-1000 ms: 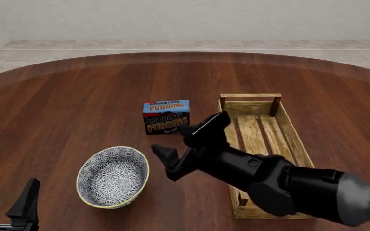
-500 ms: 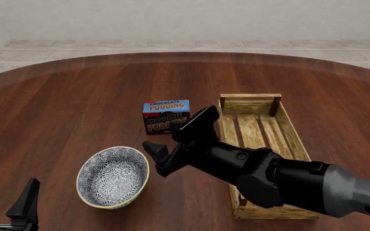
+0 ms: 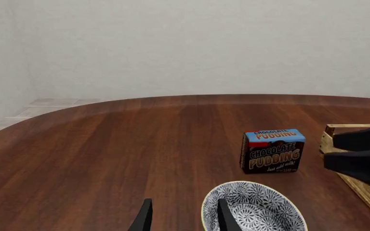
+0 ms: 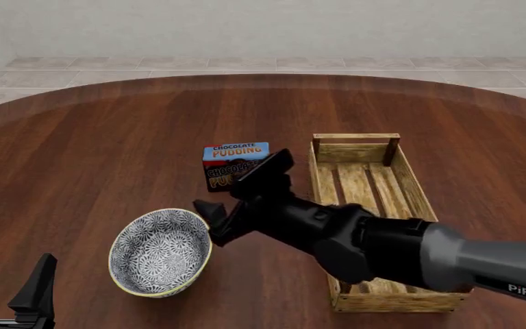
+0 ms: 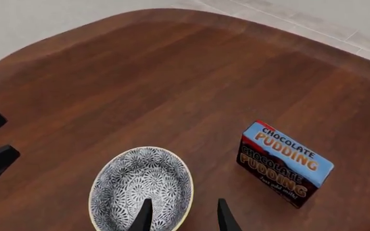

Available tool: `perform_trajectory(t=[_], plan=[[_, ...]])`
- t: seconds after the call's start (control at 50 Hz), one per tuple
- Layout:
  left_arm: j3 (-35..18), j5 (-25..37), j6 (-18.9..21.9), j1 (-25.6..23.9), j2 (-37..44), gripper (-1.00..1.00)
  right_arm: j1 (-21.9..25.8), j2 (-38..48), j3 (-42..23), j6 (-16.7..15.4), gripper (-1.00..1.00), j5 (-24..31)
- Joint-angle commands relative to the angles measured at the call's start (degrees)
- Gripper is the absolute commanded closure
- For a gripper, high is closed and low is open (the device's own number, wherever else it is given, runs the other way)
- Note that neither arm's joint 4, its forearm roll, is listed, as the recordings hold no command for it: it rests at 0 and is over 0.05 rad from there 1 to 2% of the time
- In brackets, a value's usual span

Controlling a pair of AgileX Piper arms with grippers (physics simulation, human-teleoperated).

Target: Pick up the bowl on the left and put it in the tray.

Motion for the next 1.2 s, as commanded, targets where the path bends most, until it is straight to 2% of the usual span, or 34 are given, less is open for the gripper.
perform_trajectory(t=[0.02,0.22,1.2], plan=[[0.0,0.0,0.0,0.0,0.0,-1.0,-0.1,2.2,-1.9,-0.4,-1.0,0.2],[0.0,0.0,0.0,0.0,0.0,-1.0,-1.3,4.6,-4.0,-0.7,-1.0,0.0],[0.0,0.0,0.0,0.0,0.0,-1.0,-1.3,10.7,-5.9,-0.5,-1.0,-2.1]])
